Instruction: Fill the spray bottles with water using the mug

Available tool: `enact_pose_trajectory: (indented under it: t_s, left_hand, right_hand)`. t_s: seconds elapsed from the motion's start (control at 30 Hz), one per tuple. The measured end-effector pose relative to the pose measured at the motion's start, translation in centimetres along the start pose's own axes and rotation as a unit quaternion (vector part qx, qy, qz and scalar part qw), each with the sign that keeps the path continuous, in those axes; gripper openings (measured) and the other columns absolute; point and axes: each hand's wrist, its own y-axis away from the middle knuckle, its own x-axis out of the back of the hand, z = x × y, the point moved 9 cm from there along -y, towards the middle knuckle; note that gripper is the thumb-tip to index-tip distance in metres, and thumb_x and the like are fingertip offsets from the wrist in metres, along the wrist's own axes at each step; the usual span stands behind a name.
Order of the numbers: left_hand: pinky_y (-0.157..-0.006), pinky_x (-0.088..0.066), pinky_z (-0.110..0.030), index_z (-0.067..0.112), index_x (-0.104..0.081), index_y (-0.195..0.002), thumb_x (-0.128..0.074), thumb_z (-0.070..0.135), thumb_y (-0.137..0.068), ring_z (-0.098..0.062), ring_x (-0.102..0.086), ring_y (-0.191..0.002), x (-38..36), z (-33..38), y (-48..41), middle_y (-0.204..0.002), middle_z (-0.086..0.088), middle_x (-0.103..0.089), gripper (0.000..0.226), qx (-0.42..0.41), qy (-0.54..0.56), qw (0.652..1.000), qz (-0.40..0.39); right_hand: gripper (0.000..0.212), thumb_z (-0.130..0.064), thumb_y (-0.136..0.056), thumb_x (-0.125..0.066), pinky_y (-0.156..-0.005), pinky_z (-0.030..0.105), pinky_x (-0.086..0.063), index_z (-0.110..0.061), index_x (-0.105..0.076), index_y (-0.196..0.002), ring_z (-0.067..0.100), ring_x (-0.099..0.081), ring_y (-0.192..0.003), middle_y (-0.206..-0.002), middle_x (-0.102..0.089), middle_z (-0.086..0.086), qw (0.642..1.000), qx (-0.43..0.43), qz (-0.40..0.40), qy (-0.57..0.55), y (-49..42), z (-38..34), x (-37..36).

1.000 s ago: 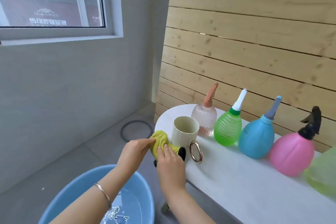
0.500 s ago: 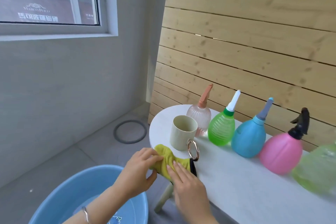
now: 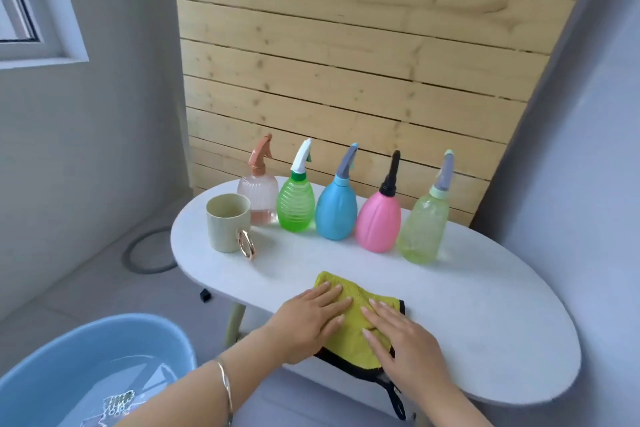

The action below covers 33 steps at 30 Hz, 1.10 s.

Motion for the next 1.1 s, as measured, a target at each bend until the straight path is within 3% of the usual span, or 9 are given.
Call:
enact_pose_trajectory:
  t_s: [0.1, 0.27, 0.33, 0.43, 0.5, 0.6, 0.67, 0.83, 1.1]
  left_hand:
    - [-0.122, 0.002, -0.026, 0.029, -0.013, -0.156, -0.004, 0.061, -0.096, -0.017, 0.003, -0.152, -1.7, 3.3, -3.0, -0.165, 0.004, -0.003, 0.069, -0.015, -0.009, 0.999, -0.035]
    - [-0.12, 0.007, -0.027, 0.029, -0.002, -0.156, 0.022, 0.07, -0.063, -0.018, 0.009, -0.152, -4.4, 10.5, -8.2, -0.165, 0.004, 0.005, 0.104, -0.062, -0.005, 0.996, -0.057]
    - [-0.12, 0.008, -0.029, 0.027, 0.001, -0.156, 0.025, 0.069, -0.06, -0.019, 0.011, -0.152, -5.1, 13.5, -10.6, -0.165, 0.002, 0.007, 0.108, -0.068, -0.001, 0.996, -0.053]
    - [-0.12, 0.007, -0.032, 0.023, 0.002, -0.157, 0.031, 0.068, -0.051, -0.022, 0.012, -0.152, -6.5, 16.4, -14.5, -0.165, -0.001, 0.009, 0.119, -0.048, -0.004, 0.997, -0.058]
    - [-0.121, 0.005, -0.035, 0.02, 0.003, -0.157, 0.035, 0.071, -0.056, -0.025, 0.012, -0.152, -7.2, 18.0, -17.1, -0.165, -0.004, 0.01, 0.117, -0.03, -0.006, 0.998, -0.055]
    - [-0.121, 0.007, -0.036, 0.018, 0.005, -0.157, -0.004, 0.052, -0.102, -0.025, 0.015, -0.151, -8.3, 19.2, -20.3, -0.164, -0.005, 0.013, 0.065, 0.014, -0.021, 0.998, -0.062]
    - [-0.121, 0.009, -0.035, 0.018, 0.006, -0.156, -0.013, 0.044, -0.105, -0.024, 0.015, -0.151, -8.1, 19.5, -21.9, -0.164, -0.005, 0.013, 0.061, 0.026, -0.016, 0.998, -0.057]
    - [-0.12, 0.01, -0.035, 0.019, 0.006, -0.156, 0.038, 0.071, -0.057, -0.023, 0.014, -0.151, -8.2, 19.7, -24.9, -0.165, -0.004, 0.012, 0.116, 0.013, -0.01, 0.999, -0.047]
    - [-0.121, 0.004, -0.034, 0.025, -0.002, -0.157, 0.049, 0.069, -0.038, -0.02, 0.006, -0.152, -8.6, 19.0, -21.5, -0.165, 0.0, 0.006, 0.137, -0.016, -0.006, 1.0, -0.02]
  right_hand:
    - [0.076, -0.076, -0.083, -0.003, -0.095, 0.008, -0.03, -0.044, -0.053, -0.13, -0.011, -0.031, -0.131, -0.14, -0.035, -0.029, 0.999, -0.036, 0.024, 0.012, 1.9, 4.0, 1.9]
    - [0.109, -0.086, -0.06, 0.022, -0.105, 0.009, -0.013, -0.044, -0.042, -0.137, -0.016, -0.012, -0.129, -0.139, -0.02, -0.034, 0.992, -0.124, 0.014, 0.03, 5.3, 12.6, 5.8]
    - [0.093, -0.084, -0.073, 0.007, -0.108, 0.011, -0.009, -0.04, -0.046, -0.136, -0.012, -0.018, -0.134, -0.144, -0.028, -0.028, 0.988, -0.15, 0.013, 0.034, 6.0, 15.5, 7.4]
    - [0.042, -0.043, -0.101, -0.03, -0.113, 0.018, -0.01, -0.034, -0.046, -0.138, 0.003, -0.022, -0.142, -0.151, -0.032, -0.014, 0.979, -0.19, -0.015, 0.066, 5.7, 20.0, 8.3]
    - [0.039, -0.033, -0.102, -0.033, -0.115, 0.024, -0.013, -0.032, -0.045, -0.139, 0.01, -0.021, -0.145, -0.155, -0.028, -0.007, 0.972, -0.22, -0.011, 0.084, 5.2, 22.8, 8.9]
    - [0.041, -0.036, -0.102, -0.032, -0.115, 0.025, -0.013, -0.035, -0.04, -0.142, 0.014, -0.015, -0.146, -0.158, -0.019, -0.004, 0.96, -0.266, 0.002, 0.09, 4.5, 25.8, 9.3]
    - [0.042, -0.036, -0.103, -0.028, -0.116, 0.027, -0.011, -0.037, -0.034, -0.145, 0.014, -0.009, -0.147, -0.16, -0.013, -0.005, 0.957, -0.277, -0.002, 0.083, 3.9, 27.1, 9.2]
    - [0.046, -0.04, -0.103, -0.018, -0.118, 0.031, -0.001, -0.041, -0.013, -0.149, 0.015, 0.005, -0.148, -0.16, 0.004, -0.008, 0.949, -0.303, -0.042, 0.077, 3.2, 30.2, 8.4]
    - [0.047, -0.042, -0.103, -0.016, -0.119, 0.035, 0.002, -0.042, -0.007, -0.15, 0.019, 0.009, -0.147, -0.16, 0.009, -0.007, 0.934, -0.342, -0.055, 0.083, 4.3, 30.2, 8.0]
